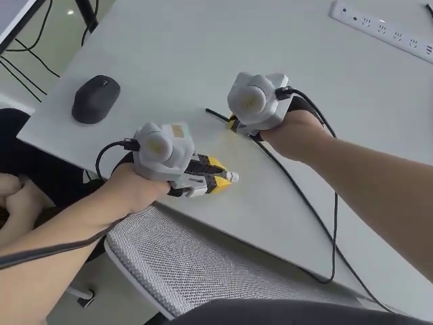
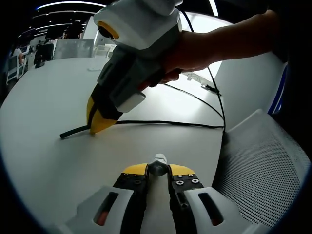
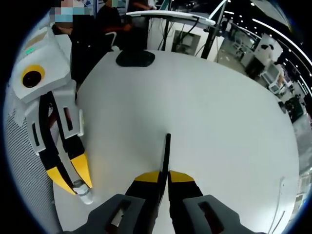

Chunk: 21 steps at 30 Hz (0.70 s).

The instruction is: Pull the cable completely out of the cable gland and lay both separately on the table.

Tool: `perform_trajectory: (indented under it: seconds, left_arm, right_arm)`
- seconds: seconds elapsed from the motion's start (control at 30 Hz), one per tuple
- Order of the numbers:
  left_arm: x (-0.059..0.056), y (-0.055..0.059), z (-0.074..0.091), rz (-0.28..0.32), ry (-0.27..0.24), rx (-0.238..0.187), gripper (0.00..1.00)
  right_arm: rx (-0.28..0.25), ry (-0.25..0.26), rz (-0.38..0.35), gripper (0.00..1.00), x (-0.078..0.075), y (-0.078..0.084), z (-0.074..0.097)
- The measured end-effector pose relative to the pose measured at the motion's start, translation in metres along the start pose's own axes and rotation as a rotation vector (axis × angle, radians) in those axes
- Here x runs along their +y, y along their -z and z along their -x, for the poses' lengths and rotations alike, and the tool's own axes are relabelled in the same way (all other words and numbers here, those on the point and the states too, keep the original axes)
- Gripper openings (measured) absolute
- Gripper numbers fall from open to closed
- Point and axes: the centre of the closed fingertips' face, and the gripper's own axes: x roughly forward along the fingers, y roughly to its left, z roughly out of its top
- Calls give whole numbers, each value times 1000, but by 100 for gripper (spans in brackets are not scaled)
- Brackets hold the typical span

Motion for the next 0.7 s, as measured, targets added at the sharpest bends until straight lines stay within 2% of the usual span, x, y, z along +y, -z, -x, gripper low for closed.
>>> perform_trajectory:
  seconds: [0.27,0.47,0.7]
  left_arm:
    - [0,0,0,-20,-9,10,16]
    - [0,2,1,-61,-22,36,16]
    - [-2,4,3,-87,-30,58,16]
  right_arm:
    - [0,9,-14,1,0,0,1]
    - [6,15,8,2,0,0,0]
    - [12,24,-13,5,-2,-1,1]
